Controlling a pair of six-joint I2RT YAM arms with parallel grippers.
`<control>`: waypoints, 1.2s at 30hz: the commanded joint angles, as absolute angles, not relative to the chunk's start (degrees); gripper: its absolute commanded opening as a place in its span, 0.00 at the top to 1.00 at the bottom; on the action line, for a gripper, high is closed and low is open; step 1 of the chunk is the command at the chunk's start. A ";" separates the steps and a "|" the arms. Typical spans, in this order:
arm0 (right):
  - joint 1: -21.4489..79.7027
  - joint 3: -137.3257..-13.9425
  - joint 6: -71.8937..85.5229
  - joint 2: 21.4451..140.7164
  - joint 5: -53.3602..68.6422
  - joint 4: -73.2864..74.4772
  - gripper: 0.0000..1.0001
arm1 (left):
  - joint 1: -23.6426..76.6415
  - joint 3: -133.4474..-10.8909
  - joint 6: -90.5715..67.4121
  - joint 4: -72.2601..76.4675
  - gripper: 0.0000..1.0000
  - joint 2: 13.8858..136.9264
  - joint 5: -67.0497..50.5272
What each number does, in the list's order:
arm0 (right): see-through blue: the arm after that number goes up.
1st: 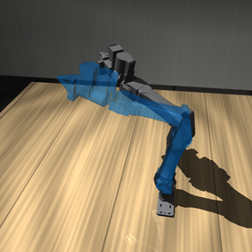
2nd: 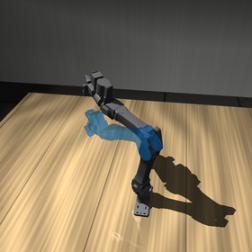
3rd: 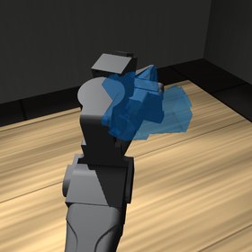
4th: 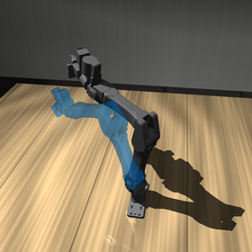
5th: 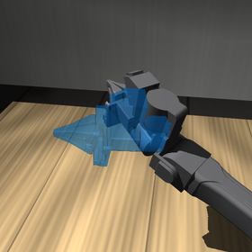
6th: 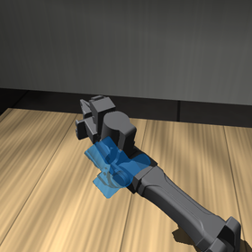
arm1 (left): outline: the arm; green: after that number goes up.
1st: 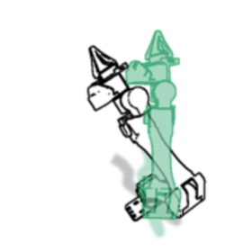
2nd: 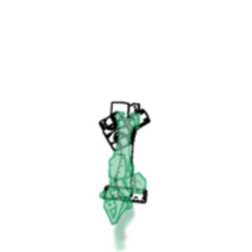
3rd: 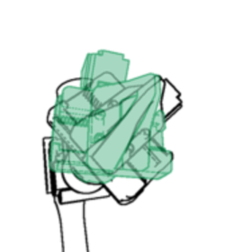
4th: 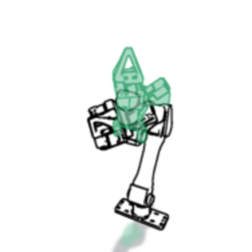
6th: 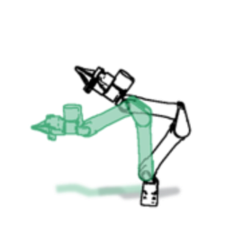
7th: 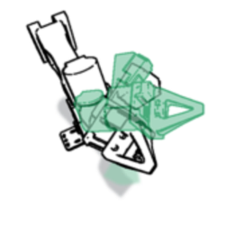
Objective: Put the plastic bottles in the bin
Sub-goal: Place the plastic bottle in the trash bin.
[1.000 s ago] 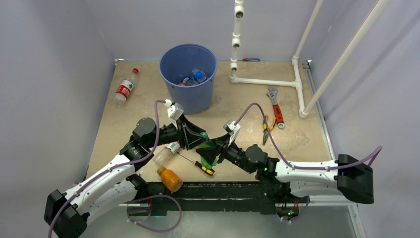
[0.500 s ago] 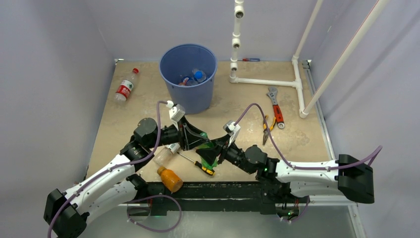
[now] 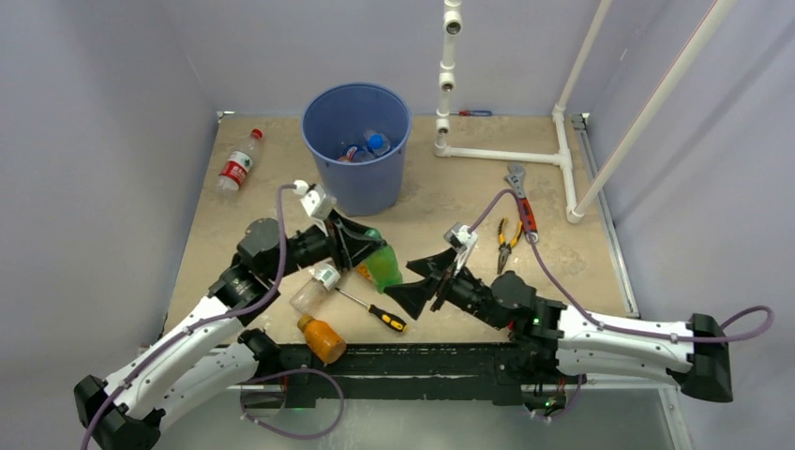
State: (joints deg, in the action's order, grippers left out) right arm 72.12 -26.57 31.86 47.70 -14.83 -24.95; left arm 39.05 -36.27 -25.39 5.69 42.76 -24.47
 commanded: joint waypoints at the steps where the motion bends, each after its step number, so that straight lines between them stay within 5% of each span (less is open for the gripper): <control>1: 72.51 -29.09 29.91 37.82 -15.88 -14.21 0.01 | 38.85 -49.20 -18.28 3.77 1.00 41.76 -14.30; 8: 72.51 -26.89 28.18 26.14 -22.69 -10.36 0.01 | 38.85 -70.08 -7.32 0.66 1.00 51.55 3.33; 16: 72.51 -25.71 27.44 26.71 -24.81 -9.49 0.02 | 38.74 -81.45 3.46 13.42 1.00 67.72 22.52; 36: 72.51 -22.76 28.92 21.16 -26.45 -5.74 0.03 | 36.17 -90.66 2.95 19.90 1.00 95.15 15.49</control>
State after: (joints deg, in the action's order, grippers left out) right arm 72.34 -23.09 28.95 21.74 -25.02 -6.31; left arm 36.69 -88.42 2.59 16.36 93.82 17.02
